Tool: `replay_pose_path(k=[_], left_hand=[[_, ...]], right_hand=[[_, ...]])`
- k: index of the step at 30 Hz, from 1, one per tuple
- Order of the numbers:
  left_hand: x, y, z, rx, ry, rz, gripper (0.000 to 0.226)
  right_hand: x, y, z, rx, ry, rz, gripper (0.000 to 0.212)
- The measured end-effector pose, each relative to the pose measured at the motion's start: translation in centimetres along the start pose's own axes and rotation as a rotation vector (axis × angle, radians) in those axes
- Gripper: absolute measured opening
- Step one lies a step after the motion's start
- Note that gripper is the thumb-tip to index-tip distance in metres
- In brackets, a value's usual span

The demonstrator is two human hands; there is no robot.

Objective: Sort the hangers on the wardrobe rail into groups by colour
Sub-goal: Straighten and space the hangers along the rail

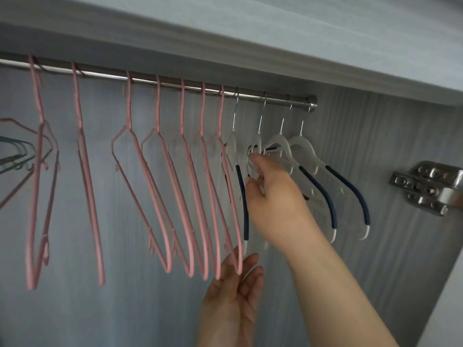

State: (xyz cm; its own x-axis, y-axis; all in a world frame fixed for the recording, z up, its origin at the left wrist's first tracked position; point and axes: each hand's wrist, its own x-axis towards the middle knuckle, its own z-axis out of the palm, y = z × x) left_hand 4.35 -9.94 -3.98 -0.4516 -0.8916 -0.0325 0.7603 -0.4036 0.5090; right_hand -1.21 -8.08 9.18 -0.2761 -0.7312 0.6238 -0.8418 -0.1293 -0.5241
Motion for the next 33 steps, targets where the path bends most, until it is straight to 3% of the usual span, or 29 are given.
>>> replay_pose_path(k=[3,7,10,13,16,21,24,25,28,29,33], left_hand=[[-0.3,0.4,-0.1,-0.009,-0.024,-0.003,0.02],[-0.5,0.7,0.1,-0.054,0.004,-0.002,0.014],[-0.6,0.9,0.5,-0.087,-0.005,-0.036,0.037],[-0.8,0.8,0.5,-0.083,-0.015,-0.056,0.03],[-1.2,0.7,0.8,-0.053,-0.064,-0.063,0.061],[-1.3,0.4,1.1,-0.043,-0.067,-0.094,0.036],[-1.7,0.4,1.5,-0.054,-0.123,-0.072,0.07],[-1.8,0.4,1.6,-0.039,-0.133,-0.07,0.069],[-1.6,0.5,1.8,-0.018,-0.136,-0.082,0.026],[-1.4,0.5,1.7,-0.02,-0.118,-0.084,0.022],[-1.8,0.5,1.5,-0.014,-0.161,-0.094,0.035]], right_hand=[[0.6,-0.5,0.3,-0.159,-0.05,0.0,0.04],[0.8,-1.1,0.3,-0.147,-0.093,0.074,0.03],[0.8,-1.2,0.6,-0.197,-0.056,0.037,0.03],[0.9,-1.0,0.7,-0.297,-0.005,0.015,0.032],[1.1,-0.7,0.6,-0.378,0.048,0.045,0.031],[1.7,-0.2,0.4,-0.522,0.07,0.076,0.016],[2.0,0.0,0.3,-0.544,0.102,0.06,0.021],[2.1,0.0,0.3,-0.543,0.113,0.059,0.021],[2.2,-0.2,0.2,-0.544,0.125,0.06,0.021],[2.2,-0.3,0.2,-0.545,0.126,0.06,0.021],[2.1,-0.2,0.3,-0.553,0.116,0.064,0.022]])
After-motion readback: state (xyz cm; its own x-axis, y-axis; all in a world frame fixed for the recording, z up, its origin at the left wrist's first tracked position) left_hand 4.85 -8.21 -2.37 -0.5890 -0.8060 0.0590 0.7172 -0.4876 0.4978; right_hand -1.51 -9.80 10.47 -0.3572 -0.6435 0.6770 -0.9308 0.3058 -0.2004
